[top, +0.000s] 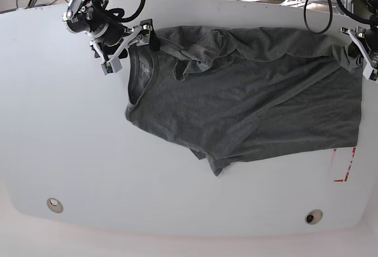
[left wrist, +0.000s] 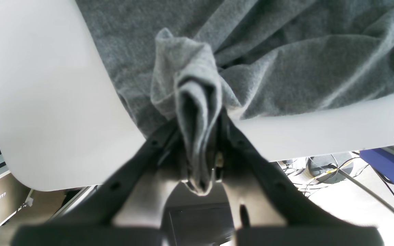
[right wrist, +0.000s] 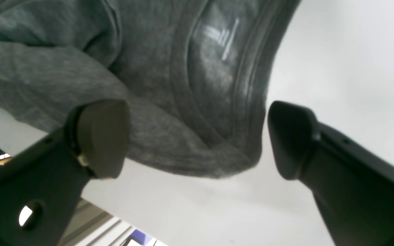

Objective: Fold the T-shirt properly
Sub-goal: 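Move the right gripper to the shirt collar edge and grasp it, then pull the shirt edge taut between both grippers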

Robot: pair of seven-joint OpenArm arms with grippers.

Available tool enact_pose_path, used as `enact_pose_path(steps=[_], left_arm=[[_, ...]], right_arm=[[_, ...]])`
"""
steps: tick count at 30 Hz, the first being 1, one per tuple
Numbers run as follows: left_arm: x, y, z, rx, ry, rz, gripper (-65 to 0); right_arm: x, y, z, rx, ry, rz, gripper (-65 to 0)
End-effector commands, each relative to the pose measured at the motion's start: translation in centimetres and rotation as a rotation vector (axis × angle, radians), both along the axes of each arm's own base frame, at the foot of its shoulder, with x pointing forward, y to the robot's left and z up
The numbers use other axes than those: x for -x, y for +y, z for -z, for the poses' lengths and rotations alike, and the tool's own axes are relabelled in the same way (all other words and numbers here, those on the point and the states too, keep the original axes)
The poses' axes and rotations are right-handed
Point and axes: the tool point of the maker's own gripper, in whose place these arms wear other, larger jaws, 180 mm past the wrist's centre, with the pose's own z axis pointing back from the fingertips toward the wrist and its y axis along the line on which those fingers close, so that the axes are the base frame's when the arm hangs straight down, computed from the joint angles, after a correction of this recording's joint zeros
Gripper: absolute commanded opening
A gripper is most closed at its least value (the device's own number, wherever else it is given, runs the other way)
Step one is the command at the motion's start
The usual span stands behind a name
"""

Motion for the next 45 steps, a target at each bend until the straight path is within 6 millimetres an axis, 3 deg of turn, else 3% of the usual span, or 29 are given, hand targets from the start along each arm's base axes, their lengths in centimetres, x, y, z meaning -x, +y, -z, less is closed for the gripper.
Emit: enact_pose_path(steps=[1, 10, 12, 24, 30, 36, 45], left_arm=[[-0.5, 0.4, -1.0, -0.021, -0.026, 0.012, -65.0], [-0.6, 0.4, -1.0, -0.022, -0.027, 0.012, -65.0], [-0.6, 0.4, -1.0, -0.022, -0.027, 0.012, -65.0], [-0.6, 0.4, -1.0, -0.023, -0.026, 0.012, -65.0], [-0.7, 0.6, -1.2, -0.036, -0.023, 0.023, -65.0], [-1.5, -0.4, -1.0, -0.027, -0.02, 0.066, -65.0], [-2.4, -2.8, -0.1, 0.004, -0.004, 0.133, -65.0]], right_arm=[[-0.5, -0.3, -0.1, -0.004, -0.027, 0.016, -3.8], [-0.2, -0.9, 0.5, 0.056, -0.015, 0.018, -4.1], [-0.1, -0.9, 0.6, 0.058, -0.011, 0.016, -7.0], [0.3, -0.8, 1.3, 0.053, 0.014, 0.016, -48.0], [0.5, -1.2, 1.8, 0.061, 0.032, 0.018, -65.0], [0.7, -4.5, 1.9, 0.169, 0.048, 0.001, -65.0], [0.5, -10.9, 0.7, 0.315, 0.043, 0.036, -65.0]])
